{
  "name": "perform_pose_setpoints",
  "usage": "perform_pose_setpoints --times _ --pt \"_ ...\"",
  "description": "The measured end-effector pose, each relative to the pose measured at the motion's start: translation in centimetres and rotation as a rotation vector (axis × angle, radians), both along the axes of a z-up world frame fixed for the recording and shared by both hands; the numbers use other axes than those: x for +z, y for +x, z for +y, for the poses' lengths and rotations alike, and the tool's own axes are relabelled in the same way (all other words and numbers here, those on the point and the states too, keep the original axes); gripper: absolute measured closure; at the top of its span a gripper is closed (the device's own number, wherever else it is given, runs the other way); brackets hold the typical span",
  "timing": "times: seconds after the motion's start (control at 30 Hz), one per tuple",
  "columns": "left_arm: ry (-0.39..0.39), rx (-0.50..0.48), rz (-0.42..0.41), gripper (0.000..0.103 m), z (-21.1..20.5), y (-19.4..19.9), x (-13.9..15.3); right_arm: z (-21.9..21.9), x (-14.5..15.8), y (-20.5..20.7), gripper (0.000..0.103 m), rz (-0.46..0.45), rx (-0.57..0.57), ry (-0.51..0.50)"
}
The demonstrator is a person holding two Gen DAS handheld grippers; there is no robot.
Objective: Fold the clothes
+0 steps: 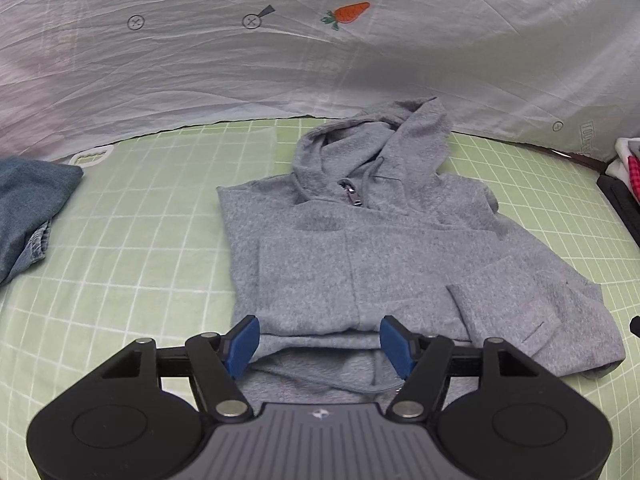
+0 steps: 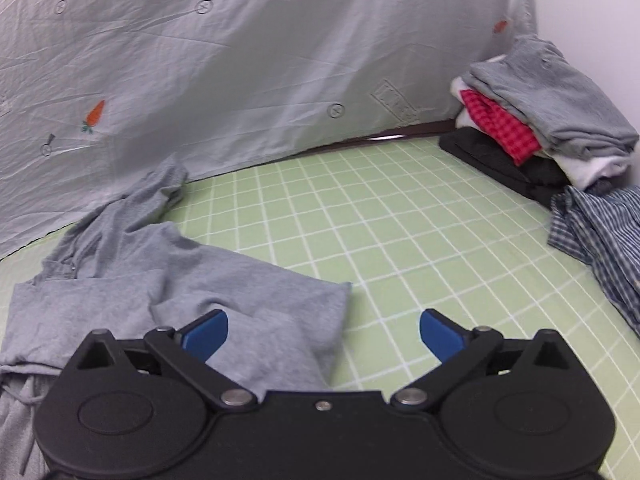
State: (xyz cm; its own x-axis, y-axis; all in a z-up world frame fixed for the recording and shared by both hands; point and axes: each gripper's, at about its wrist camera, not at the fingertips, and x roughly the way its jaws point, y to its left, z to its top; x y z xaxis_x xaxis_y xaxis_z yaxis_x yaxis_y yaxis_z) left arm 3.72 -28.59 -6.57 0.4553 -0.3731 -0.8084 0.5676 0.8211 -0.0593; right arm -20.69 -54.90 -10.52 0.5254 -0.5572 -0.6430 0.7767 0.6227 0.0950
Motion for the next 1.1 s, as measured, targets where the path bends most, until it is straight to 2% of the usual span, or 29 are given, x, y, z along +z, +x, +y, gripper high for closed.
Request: perform_pose_setpoints --times 0.13,0.2,0.23,0.33,0.43,0.5,0.6,0.63,0.67,0.7,0.77,0.83,1.0,1.1 --pt "-0.031 -0.128 -0.002 0.037 -4.7 -0.7 0.1 -2.6 -1.5 -2.8 0.000 0.006 -0.117 0.040" --pt "-0.060 -0.213 0.026 0.046 -6.8 -0.9 -0.4 -4.0 -1.9 -2.9 0.000 0.007 -0.141 0.045" --pt "-0.064 -0.254 0.049 0.057 -7.9 -1.0 -0.9 -4.6 -2.1 -2.8 0.000 0.007 -0.152 0.047" --pt "-0.007 -0.298 0.092 0.060 -10.7 -1.1 -2.7 -6.5 -2.6 -2.5 0.000 0.008 -0.176 0.057" --pt "0.050 -0.286 0.107 0.056 -12.2 -1.3 -4.3 -7.0 -3.0 -1.8 0.000 0.022 -0.155 0.061" --pt "0.048 -0.291 0.128 0.052 -12.4 -1.2 -5.0 -7.0 -3.5 -1.4 0.000 0.034 -0.141 0.066" --pt "0.032 -0.301 0.154 0.055 -12.8 -1.0 -5.7 -6.9 -4.4 -0.9 0.000 0.052 -0.126 0.086" --pt "0.026 -0.300 0.153 0.064 -12.8 -0.9 -5.7 -6.8 -4.6 -0.7 0.000 0.058 -0.119 0.099" --pt "0.021 -0.300 0.151 0.080 -12.8 -0.8 -5.7 -6.8 -4.8 -0.6 0.000 0.062 -0.111 0.107" --pt "0.024 -0.299 0.141 0.086 -12.8 -0.7 -5.6 -6.6 -4.8 -0.6 0.000 0.064 -0.107 0.108" --pt "-0.003 -0.291 0.134 0.094 -12.2 -0.3 -4.9 -6.4 -4.9 -0.5 0.000 0.068 -0.099 0.110" --pt "-0.045 -0.275 0.126 0.096 -11.4 0.0 -4.0 -6.3 -4.7 -0.5 0.000 0.071 -0.104 0.104" --pt "-0.127 -0.211 0.028 0.096 -8.2 1.0 -0.1 -5.6 -4.1 -0.7 0.000 0.076 -0.115 0.093" --pt "-0.184 -0.121 -0.013 0.096 -5.1 2.7 2.2 -4.6 -3.8 -0.4 0.000 0.081 -0.100 0.088"
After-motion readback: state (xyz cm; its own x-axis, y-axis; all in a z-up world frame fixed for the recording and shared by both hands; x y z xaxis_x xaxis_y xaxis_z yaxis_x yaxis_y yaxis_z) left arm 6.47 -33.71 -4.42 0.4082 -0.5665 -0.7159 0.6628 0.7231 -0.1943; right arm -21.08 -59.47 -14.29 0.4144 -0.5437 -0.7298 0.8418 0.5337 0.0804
